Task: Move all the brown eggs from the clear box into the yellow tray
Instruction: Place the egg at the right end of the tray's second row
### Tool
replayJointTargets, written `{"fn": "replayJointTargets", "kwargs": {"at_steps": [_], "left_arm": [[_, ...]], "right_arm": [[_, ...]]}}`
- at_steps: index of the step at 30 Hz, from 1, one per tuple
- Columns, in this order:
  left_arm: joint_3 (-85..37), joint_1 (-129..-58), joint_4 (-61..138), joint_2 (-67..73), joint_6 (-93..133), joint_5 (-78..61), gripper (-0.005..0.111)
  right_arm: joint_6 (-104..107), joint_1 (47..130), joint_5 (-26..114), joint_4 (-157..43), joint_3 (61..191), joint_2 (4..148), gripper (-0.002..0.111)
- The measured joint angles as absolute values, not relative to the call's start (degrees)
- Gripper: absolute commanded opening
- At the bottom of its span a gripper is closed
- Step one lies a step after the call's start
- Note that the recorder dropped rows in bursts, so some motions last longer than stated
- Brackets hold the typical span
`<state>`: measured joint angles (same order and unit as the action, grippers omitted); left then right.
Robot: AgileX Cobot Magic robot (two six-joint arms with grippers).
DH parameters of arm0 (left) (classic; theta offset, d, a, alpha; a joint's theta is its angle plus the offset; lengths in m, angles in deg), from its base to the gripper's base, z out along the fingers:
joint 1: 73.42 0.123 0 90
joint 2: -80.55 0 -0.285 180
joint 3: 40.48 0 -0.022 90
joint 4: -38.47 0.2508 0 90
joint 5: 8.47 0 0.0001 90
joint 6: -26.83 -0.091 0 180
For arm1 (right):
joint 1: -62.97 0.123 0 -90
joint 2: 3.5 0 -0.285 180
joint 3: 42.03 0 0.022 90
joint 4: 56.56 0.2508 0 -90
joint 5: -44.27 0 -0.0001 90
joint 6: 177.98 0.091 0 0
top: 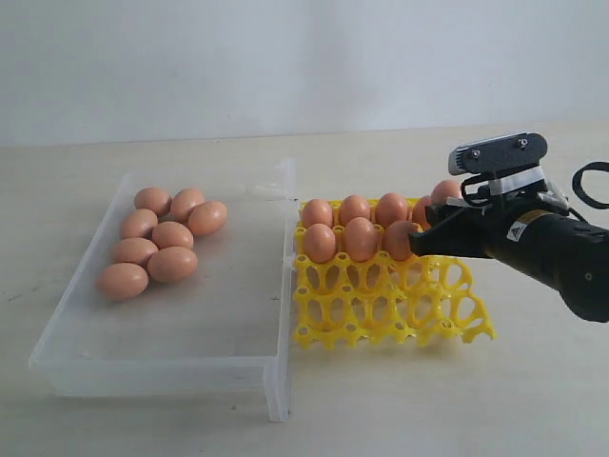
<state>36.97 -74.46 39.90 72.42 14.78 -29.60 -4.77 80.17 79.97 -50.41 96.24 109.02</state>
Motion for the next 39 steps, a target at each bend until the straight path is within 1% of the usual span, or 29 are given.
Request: {"fn": "replayJointTargets", "kwargs": {"at_steps": [4,6,20,23,25,34,39], "left_arm": [[36.97,-74.46,39.90,72.42,14.78,-29.60,0.000],[36.97,-74.46,39.90,72.42,14.78,-29.60,0.000],[36.97,-74.46,39.90,72.42,14.78,-29.60,0.000],[36.97,-74.46,39.90,72.42,14.78,-29.60,0.000],[36.97,-74.46,39.90,72.42,14.78,-29.60,0.000],[36.97,-74.46,39.90,72.42,14.78,-29.60,0.000],[36.97,-74.46,39.90,72.42,14.78,-29.60,0.000]], "right_arm": [[-4.28,80.17,80.71,-50.41,96.24,110.69,0.000],[-4.15,80.17,80.99,-50.54,96.24,111.08,0.003],[-3.88,80.17,81.40,-53.23,96.24,113.12,0.049],[-3.88,80.17,81.29,-53.33,96.24,113.21,0.057],[-3.88,80.17,81.29,-53.33,96.24,113.21,0.060],[-3.88,80.17,78.57,-54.14,96.24,111.61,0.059],[-3.60,80.17,70.73,-54.70,96.24,102.59,0.059]]}}
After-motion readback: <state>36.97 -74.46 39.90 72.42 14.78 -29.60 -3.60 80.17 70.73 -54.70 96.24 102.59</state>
